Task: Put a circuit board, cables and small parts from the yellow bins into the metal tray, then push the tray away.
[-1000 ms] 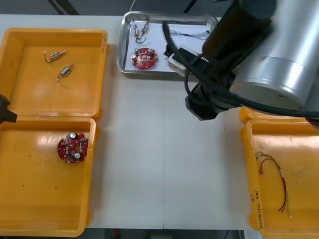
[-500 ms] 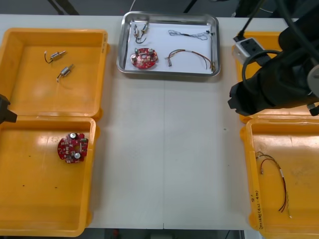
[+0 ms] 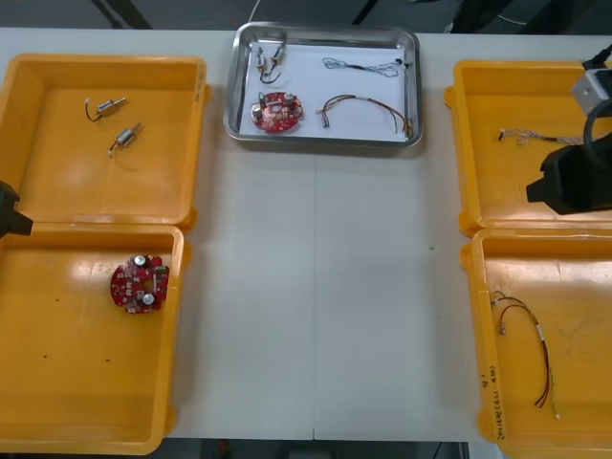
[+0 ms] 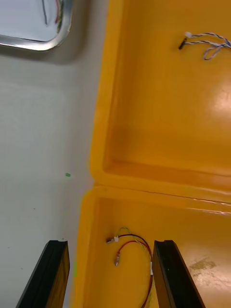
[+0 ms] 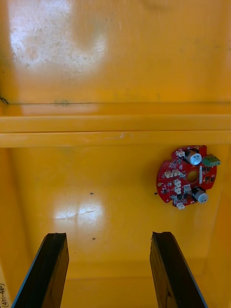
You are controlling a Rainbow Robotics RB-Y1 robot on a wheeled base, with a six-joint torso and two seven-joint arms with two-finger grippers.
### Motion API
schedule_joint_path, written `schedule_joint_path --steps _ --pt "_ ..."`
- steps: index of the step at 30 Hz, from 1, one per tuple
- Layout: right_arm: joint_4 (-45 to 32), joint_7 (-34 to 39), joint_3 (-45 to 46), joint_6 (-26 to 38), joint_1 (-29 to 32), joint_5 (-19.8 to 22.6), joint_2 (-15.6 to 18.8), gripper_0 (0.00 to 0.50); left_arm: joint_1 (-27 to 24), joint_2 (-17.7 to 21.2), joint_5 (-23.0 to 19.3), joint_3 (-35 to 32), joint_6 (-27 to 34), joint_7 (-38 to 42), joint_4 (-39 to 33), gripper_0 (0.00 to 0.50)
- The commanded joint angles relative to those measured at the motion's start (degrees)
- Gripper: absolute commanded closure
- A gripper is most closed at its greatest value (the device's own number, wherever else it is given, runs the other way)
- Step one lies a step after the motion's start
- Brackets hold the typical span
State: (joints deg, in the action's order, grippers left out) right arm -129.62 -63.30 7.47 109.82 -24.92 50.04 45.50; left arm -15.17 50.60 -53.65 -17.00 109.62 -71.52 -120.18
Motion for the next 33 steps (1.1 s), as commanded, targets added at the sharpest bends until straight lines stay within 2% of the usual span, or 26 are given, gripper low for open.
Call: schedule_joint_path --steps 1,5,15,19,26,33 --pt "0.15 0.28 8.44 0.18 4.61 3.84 3.1 0.0 1.02 -0.5 -0.4 -1.63 0.38 -1.16 -1.29 0.0" --pt "1.47 -0.95 13.54 0.18 7.69 6.21 3.27 0.0 1.02 -0.5 -0.4 -1.63 0.38 -1.16 -1.29 0.0" --pt "3.23 -3.41 17.23 0.18 12.7 3.31 4.07 0.0 1.02 -0.5 -0.4 -1.63 0.38 -1.16 -1.29 0.0" --pt "5.43 -4.99 17.49 0.18 13.32 2.78 4.68 0.0 1.02 -0.5 -0.4 -1.63 0.38 -1.16 -1.29 0.0" --pt "10.26 -12.9 19.16 0.18 13.49 2.34 4.94 0.0 1.02 -0.5 -0.4 -1.63 0.38 -1.16 -1.29 0.0" --pt "10.52 -12.11 18.99 0.18 14.11 2.7 5.56 0.0 1.02 -0.5 -0.4 -1.63 0.38 -1.16 -1.29 0.0"
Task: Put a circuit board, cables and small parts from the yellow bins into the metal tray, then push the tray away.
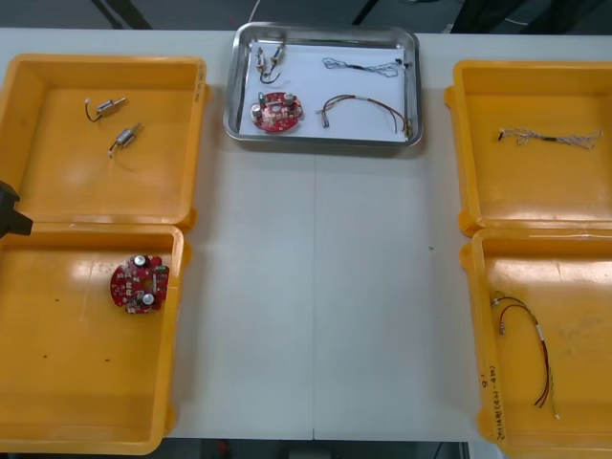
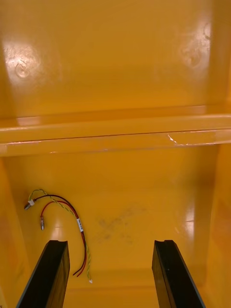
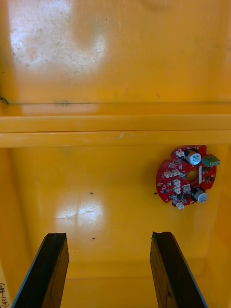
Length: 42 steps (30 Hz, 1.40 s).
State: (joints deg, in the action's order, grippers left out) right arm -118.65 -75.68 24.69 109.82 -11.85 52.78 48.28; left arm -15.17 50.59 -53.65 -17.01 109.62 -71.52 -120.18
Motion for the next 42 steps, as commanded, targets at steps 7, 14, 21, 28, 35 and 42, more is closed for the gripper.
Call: schedule_joint_path --steps 7,14,21,28,35,42 --pt "-0.53 0.89 1.07 0.18 1.04 -0.39 2.78 0.0 1.02 -0.5 -0.4 -1.63 0.38 -1.16 -1.28 0.0" --pt "-1.15 1.15 0.98 0.18 1.39 -0.39 2.78 0.0 1.02 -0.5 -0.4 -1.63 0.38 -1.16 -1.28 0.0" --pt "-1.15 1.15 0.98 0.18 1.39 -0.39 2.78 0.0 1.02 -0.5 -0.4 -1.63 0.38 -1.16 -1.28 0.0" --pt "-1.15 1.15 0.98 0.18 1.39 -0.39 2.78 0.0 1.02 -0.5 -0.4 -1.63 0.38 -1.16 -1.28 0.0" --pt "-1.15 1.15 0.98 0.18 1.39 -0.39 2.78 0.0 1.02 -0.5 -0.4 -1.63 0.38 -1.16 -1.28 0.0" --pt "-1.15 1.15 0.98 0.18 1.39 -0.39 2.78 0.0 1.02 -0.5 -0.4 -1.63 0.38 -1.16 -1.28 0.0"
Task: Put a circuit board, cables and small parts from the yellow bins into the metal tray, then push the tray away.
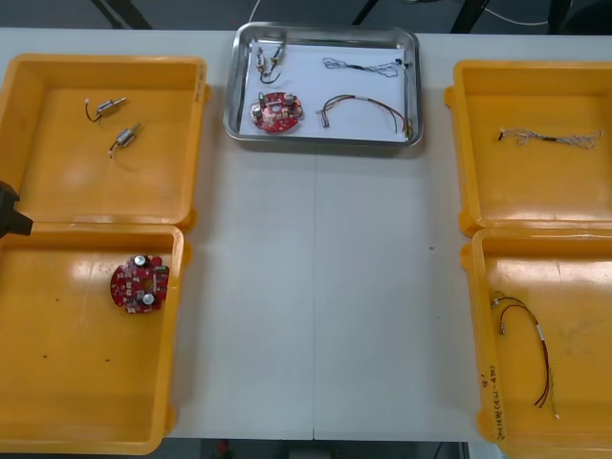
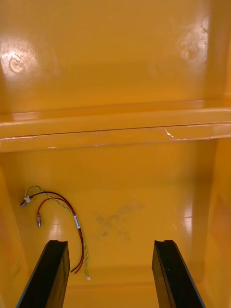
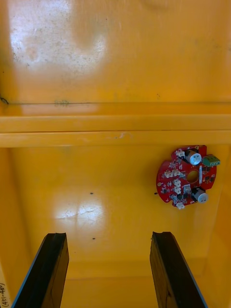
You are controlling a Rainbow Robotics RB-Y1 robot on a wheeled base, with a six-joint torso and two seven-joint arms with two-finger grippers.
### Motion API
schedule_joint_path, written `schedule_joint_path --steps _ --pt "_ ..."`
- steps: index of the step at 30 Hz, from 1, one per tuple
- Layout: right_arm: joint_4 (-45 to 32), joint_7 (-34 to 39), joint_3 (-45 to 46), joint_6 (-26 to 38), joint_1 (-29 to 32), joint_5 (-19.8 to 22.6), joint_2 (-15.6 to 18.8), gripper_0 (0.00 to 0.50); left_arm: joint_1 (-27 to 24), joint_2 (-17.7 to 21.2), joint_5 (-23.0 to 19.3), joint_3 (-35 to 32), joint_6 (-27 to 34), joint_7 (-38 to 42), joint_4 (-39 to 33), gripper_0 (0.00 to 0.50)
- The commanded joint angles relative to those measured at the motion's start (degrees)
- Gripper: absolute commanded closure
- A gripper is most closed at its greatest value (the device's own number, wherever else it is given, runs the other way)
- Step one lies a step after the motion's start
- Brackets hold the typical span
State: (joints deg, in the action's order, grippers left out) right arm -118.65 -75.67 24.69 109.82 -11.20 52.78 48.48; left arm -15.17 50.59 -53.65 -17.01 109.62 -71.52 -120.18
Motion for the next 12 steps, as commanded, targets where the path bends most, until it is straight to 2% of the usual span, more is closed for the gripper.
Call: schedule_joint_path --steps 1,12 --pt "-1.14 1.14 0.98 0.18 0.74 -0.4 2.59 0.0 1.02 -0.5 -0.4 -1.63 0.38 -1.16 -1.28 0.0" --pt "-1.14 1.14 0.98 0.18 0.74 -0.4 2.59 0.0 1.02 -0.5 -0.4 -1.63 0.38 -1.16 -1.28 0.0"
